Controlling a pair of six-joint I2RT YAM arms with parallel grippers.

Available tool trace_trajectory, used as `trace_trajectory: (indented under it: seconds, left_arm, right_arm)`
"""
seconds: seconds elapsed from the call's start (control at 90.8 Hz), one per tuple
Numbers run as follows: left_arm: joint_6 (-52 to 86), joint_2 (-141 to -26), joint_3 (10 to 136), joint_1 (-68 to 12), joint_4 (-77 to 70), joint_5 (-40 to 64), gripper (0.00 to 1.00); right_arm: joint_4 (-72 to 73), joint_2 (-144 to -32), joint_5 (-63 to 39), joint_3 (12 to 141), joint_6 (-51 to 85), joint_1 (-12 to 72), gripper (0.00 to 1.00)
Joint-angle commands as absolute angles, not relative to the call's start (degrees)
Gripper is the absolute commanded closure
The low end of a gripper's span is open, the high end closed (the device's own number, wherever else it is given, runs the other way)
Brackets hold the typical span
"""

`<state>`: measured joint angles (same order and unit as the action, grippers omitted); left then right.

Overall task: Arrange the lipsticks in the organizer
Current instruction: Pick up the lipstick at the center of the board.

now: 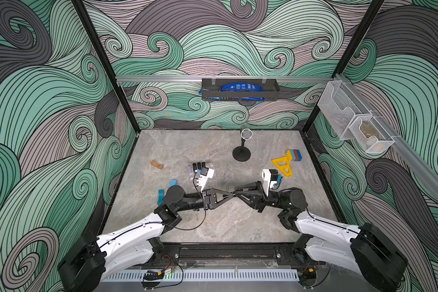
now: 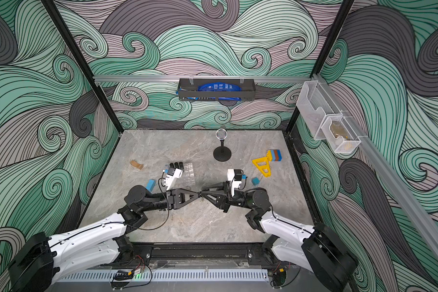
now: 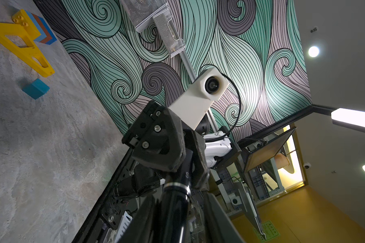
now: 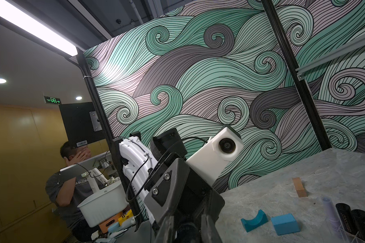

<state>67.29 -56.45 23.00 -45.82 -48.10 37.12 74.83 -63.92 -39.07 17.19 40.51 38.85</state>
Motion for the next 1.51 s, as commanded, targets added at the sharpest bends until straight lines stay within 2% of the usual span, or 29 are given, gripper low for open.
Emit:
trace_trajectory:
  seconds: [0.0, 0.121, 0.253, 0.44, 0.528, 0.66, 0.738, 0.815, 0.947, 1.178, 1.497]
  left_arm:
    - [66.6, -55.9, 24.0, -46.1, -51.2, 37.7, 0.69]
    - [66.0, -54.9, 22.4, -46.1, -51.8, 34.3, 0.77]
    - [64.9, -54.2, 22.0, -46.0, -50.9, 33.4, 0.81]
    - [61.5, -53.8, 22.1, -45.6, -50.4, 33.3, 0.85]
    - [55.6, -51.1, 22.1, -45.0, -45.2, 31.7, 0.86]
    - [37.6, -46.0, 23.4, -45.1, -25.9, 22.8, 0.86]
    - [27.7, -44.6, 23.7, -45.2, -20.4, 15.4, 0.87]
    - [21.8, -46.0, 20.8, -45.2, -26.7, 11.3, 0.88]
    - [20.4, -50.1, 17.5, -45.2, -40.1, 9.1, 0.88]
    - [23.0, -50.0, 18.5, -45.2, -38.2, 11.2, 0.88]
    - [23.7, -48.2, 17.5, -45.2, -36.8, 9.1, 0.88]
  right_arm:
    - [77.1, -64.7, -38.3, 18.0, 40.9, 39.2, 0.91]
    - [77.5, -65.1, -38.5, 18.1, 41.6, 39.3, 0.88]
    - [77.6, -65.4, -38.6, 18.5, 42.9, 39.2, 0.82]
    - [76.0, -64.6, -35.7, 19.0, 47.8, 39.1, 0.56]
    - [65.2, -62.5, -31.9, 20.6, 52.4, 38.2, 0.49]
    - [40.3, -60.0, -28.3, 26.2, 59.3, 36.6, 0.49]
    - [25.1, -60.1, -26.4, 29.4, 60.2, 36.4, 0.49]
    - [17.9, -61.0, -27.2, 31.7, 62.2, 36.6, 0.49]
    - [11.5, -65.5, -30.3, 36.6, 62.9, 38.0, 0.49]
    - [17.2, -68.9, -32.4, 37.7, 65.6, 38.3, 0.53]
    - [25.4, -74.1, -31.6, 37.9, 73.7, 39.6, 0.53]
